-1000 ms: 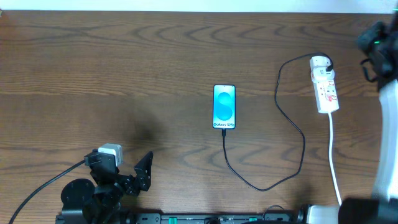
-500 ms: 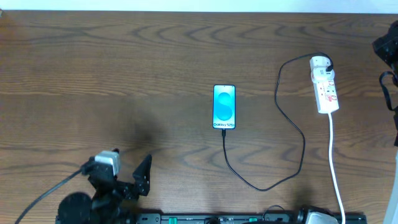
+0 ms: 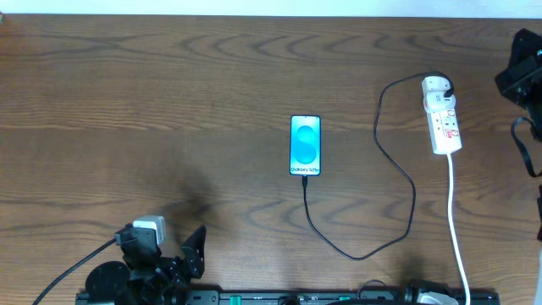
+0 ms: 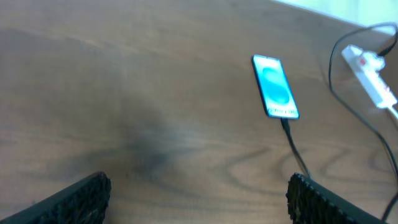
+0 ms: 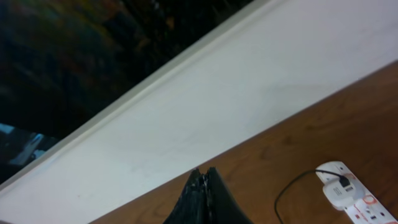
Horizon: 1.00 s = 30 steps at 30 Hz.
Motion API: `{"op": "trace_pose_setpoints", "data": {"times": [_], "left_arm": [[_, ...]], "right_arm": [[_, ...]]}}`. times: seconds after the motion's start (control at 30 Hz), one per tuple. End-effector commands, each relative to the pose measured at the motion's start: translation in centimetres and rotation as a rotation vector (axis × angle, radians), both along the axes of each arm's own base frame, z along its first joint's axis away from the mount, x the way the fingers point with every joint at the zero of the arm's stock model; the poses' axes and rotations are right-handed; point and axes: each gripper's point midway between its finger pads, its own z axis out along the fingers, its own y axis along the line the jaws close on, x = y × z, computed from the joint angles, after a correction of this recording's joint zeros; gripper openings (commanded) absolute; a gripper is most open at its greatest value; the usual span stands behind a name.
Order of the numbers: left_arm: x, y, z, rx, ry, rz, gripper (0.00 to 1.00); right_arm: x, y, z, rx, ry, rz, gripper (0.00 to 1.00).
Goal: Plug charger to phone and switch on socket
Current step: 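Lift the right gripper up and away from the power strip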
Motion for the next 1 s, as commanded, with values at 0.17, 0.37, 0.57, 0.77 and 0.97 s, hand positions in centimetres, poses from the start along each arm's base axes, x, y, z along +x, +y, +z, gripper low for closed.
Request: {"op": "trace_pose_setpoints", "data": {"times": [0.17, 0.37, 0.57, 0.77, 0.97], "left_arm": [[-0.2, 0.3, 0.3, 0.019, -0.011, 0.009, 0.90], [1.3, 0.5, 3.2, 0.030, -0.149, 0.019, 0.91], [2.5, 0.6, 6.4, 0.037, -0.297, 0.021, 0.90], [4.0, 0.8, 10.7, 0.049, -0.507, 0.033, 0.91], [5.6, 3.4, 10.4, 0.092, -0.543, 0.178, 0.90]], "right_arm": [[-1.5, 1.5, 1.1, -0.022, -0.035, 0.047, 0.01], [-1.4, 1.5, 1.0, -0.020, -0.031, 0.048, 0.01], [-1.3, 1.9, 0.6, -0.022, -0.037, 0.060, 0.01], [-1.5, 3.6, 0.4, -0.037, -0.069, 0.115, 0.01], [-2.0, 4.8, 0.4, -0.046, -0.107, 0.155, 0.01]]}}
